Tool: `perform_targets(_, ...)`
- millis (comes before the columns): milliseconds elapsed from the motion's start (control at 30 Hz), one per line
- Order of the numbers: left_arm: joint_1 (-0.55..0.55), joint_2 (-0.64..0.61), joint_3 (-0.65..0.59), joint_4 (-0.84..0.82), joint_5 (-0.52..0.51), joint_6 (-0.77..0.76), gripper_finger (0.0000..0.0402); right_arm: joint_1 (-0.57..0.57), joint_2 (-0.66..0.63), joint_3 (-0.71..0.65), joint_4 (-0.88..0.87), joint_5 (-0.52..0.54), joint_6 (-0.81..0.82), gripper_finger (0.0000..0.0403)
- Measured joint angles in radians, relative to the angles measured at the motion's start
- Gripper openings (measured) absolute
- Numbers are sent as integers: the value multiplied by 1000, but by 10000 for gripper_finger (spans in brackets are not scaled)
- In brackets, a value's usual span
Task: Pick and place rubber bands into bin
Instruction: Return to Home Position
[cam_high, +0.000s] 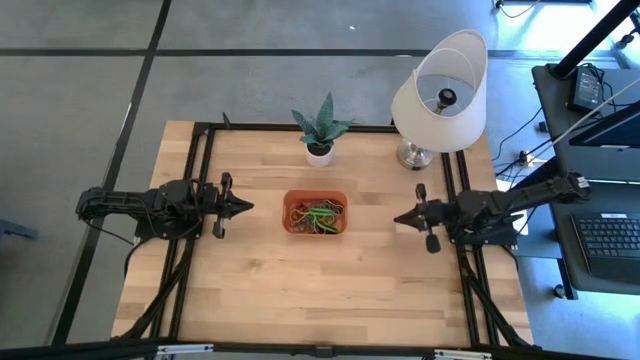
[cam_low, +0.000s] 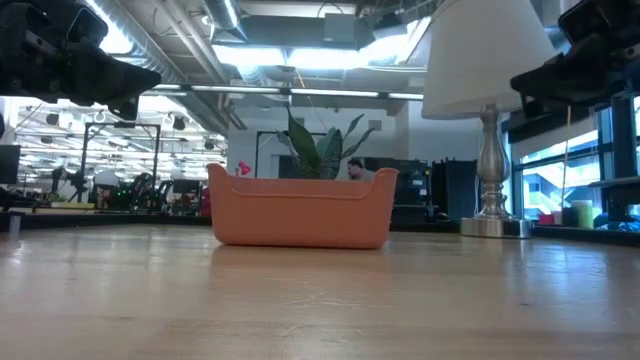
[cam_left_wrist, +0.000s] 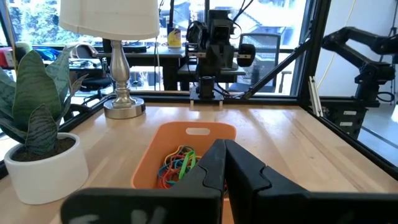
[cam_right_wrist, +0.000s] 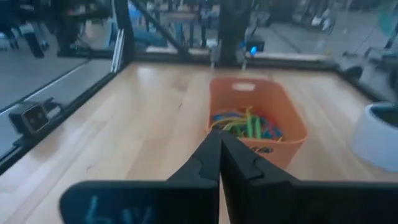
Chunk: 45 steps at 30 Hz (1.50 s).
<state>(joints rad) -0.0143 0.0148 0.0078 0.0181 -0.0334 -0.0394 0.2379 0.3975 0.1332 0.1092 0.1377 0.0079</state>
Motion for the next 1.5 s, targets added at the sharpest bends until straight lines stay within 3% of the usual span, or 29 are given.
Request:
perform_targets(167, 0, 0, 0, 0, 0, 0, 4, -37, -105, -74, 59, -16, 16, 7)
perform_targets(300, 0, 0, 0, 0, 0, 0, 4, -66, -180, -125, 80, -87, 42, 4)
perform_targets(833, 0, 0, 0, 0, 0, 0, 4, -211, -395, -127, 63, -87, 103, 4)
perform_targets(933, 0, 0, 0, 0, 0, 0, 4, -239, -396, -127, 50, -95, 130, 6)
perform_targets(1133, 0, 0, 0, 0, 0, 0, 4, -263, -396, -126, -74, -226, 137, 2)
perform_targets(1500, 0, 0, 0, 0, 0, 0, 4, -263, -395, -126, -77, -225, 119, 28)
